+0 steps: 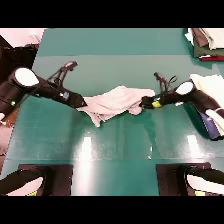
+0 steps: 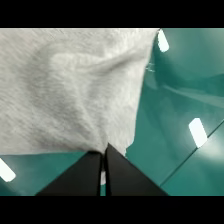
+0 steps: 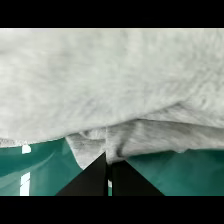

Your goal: Fold the shirts.

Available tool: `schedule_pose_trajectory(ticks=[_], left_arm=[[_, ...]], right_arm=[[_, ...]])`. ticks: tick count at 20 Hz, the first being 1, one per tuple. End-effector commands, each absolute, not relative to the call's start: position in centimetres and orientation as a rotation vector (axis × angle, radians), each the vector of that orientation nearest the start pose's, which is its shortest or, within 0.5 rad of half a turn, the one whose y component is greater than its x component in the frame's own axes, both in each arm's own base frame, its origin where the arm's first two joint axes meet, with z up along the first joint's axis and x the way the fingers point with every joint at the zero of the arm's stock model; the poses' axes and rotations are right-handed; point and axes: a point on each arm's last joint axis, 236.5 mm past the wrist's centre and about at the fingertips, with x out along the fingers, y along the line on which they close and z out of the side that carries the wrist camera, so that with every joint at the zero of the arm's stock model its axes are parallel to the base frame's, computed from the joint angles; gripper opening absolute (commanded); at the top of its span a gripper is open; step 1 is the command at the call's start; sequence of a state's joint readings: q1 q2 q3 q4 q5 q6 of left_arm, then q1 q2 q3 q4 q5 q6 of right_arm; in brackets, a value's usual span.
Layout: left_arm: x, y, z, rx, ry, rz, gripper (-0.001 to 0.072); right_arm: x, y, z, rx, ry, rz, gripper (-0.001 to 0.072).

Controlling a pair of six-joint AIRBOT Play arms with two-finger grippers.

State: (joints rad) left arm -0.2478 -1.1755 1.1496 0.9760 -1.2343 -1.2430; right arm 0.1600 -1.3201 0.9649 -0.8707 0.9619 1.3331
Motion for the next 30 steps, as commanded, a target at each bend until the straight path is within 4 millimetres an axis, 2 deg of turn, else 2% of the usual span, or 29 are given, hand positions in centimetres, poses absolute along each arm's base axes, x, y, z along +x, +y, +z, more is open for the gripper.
schedule_pose_trajectory(ticks=[1,4,6,8,10,12,14,15,17,19,21,23,26,28,30], left_arm=[[33.1,-17.8,13.4,0.084,1.085,-0.685,0.0021],[33.1,-15.9,23.3,0.186,0.853,-0.631,0.0021],[31.4,-15.5,29.6,0.203,0.705,-0.629,0.0021],[29.2,-15.1,34.6,0.180,0.587,-0.618,0.0021],[27.1,-14.8,38.5,0.151,0.492,-0.616,0.0021],[24.2,-15.3,41.5,0.128,0.425,-0.659,0.0021],[21.9,-16.3,43.4,0.120,0.380,-0.729,0.0021],[21.2,-16.9,43.7,0.114,0.374,-0.765,0.0021],[21.3,-17.3,42.9,0.108,0.404,-0.786,0.0021],[22.9,-17.6,39.6,0.096,0.507,-0.782,0.0021],[24.6,-18.0,34.3,0.099,0.652,-0.791,0.0021],[26.3,-18.3,27.8,0.091,0.805,-0.792,0.0021],[29.0,-18.6,18.7,0.033,0.926,-0.751,0.0021],[30.8,-18.4,13.5,0.012,0.969,-0.704,0.0021],[32.9,-17.9,9.8,0.022,1.022,-0.654,0.0021]], right_arm=[[36.5,14.6,6.0,0.290,1.123,0.484,0.0015],[35.9,9.5,15.7,0.214,0.929,0.377,0.0015],[34.5,7.7,22.2,0.186,0.784,0.345,0.0015],[32.6,6.6,28.2,0.156,0.627,0.317,0.0014],[30.3,5.9,33.2,0.132,0.492,0.288,0.0015],[28.0,5.0,36.9,0.120,0.387,0.247,0.0014],[26.1,4.1,39.4,0.114,0.311,0.197,0.0014],[25.5,3.5,40.1,0.125,0.288,0.168,0.0015],[25.0,2.7,39.6,0.135,0.311,0.129,0.0014],[25.6,2.2,36.7,0.166,0.438,0.123,0.0014],[26.7,2.5,32.4,0.220,0.640,0.159,0.0015],[28.1,3.7,27.9,0.250,0.841,0.236,0.0015],[31.5,6.3,20.2,0.287,1.064,0.328,0.0015],[34.0,7.6,14.7,0.314,1.168,0.349,0.0015],[36.7,8.1,10.2,0.351,1.200,0.327,0.0015]])
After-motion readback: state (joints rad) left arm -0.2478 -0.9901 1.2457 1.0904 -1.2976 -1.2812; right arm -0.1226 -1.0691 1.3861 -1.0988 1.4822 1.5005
